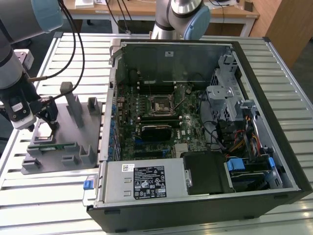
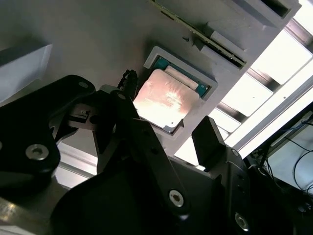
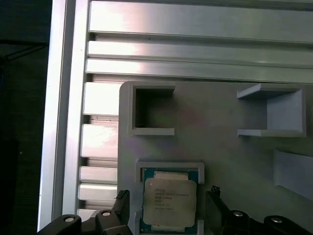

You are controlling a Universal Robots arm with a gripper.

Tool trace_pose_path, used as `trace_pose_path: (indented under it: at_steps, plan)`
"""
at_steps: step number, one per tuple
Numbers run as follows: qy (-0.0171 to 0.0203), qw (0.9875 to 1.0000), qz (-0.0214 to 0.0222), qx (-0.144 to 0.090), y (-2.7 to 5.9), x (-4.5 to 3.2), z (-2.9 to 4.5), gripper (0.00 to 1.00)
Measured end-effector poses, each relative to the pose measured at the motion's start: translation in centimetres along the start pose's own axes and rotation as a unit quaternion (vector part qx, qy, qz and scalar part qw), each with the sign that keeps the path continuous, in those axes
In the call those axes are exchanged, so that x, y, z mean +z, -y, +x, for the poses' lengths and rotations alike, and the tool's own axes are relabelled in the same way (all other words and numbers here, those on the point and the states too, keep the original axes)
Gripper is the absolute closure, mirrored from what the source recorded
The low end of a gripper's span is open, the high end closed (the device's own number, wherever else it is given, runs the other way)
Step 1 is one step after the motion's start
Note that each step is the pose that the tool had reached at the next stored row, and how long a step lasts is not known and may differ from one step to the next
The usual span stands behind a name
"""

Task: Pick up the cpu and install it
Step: 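Pick up the cpu and move it towards the insertion slot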

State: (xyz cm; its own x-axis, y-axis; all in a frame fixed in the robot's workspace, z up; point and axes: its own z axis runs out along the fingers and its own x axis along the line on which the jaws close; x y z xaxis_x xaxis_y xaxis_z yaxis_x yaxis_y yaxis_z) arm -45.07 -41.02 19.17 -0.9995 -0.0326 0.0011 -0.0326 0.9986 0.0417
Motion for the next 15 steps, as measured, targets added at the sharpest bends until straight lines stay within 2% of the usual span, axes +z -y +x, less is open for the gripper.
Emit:
trace_pose_path:
  at_steps: [9,10,15]
  plan:
    - [0.0,1.0,0.0,0.0,0.03,0.39,-0.03,0.3]
    - [0.0,1.0,0.0,0.0,0.03,0.42,-0.04,0.36]
    - [0.0,1.0,0.0,0.0,0.03,0.55,-0.04,0.36]
